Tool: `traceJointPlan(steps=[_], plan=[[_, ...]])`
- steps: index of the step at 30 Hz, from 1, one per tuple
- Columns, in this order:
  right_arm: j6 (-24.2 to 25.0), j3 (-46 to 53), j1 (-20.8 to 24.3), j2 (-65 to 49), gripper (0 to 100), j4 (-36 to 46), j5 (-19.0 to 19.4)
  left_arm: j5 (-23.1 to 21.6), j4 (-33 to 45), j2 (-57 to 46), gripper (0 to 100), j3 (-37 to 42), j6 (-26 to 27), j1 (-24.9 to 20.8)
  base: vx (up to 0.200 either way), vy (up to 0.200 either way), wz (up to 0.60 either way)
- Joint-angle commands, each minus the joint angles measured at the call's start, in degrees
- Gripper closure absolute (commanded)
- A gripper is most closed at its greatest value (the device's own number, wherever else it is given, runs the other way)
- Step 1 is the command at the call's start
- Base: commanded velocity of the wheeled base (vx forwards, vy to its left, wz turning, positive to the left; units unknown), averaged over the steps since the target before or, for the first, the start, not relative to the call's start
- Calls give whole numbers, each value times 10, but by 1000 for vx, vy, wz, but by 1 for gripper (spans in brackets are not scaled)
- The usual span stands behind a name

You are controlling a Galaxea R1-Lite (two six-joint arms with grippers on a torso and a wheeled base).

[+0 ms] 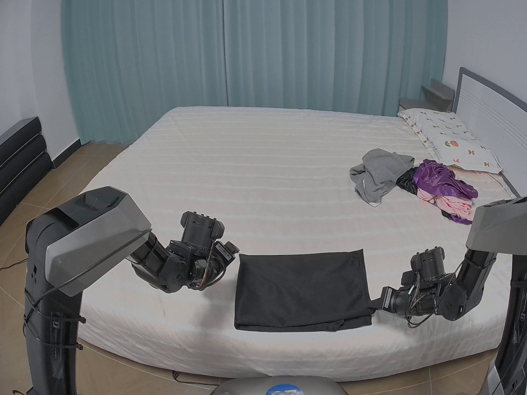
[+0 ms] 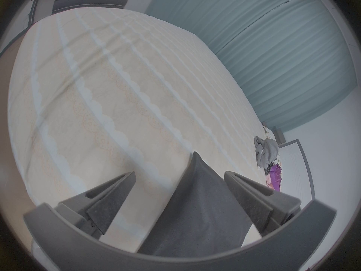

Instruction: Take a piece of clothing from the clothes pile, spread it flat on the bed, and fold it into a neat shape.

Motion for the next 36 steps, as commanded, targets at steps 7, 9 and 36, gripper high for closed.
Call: traceJointPlan(steps=[7,9,36], plan=[[0,16,-5,-11,100,0,1,0,1,-8,0,2,2,0,0,0,0],[0,27,-5,-14,100,-2,1,0,2,-8,0,2,2,-1,0,0,0],[0,24,-39,-32,0,-26,40,-63,1,37,0,-12,122,-36,0,0,0]])
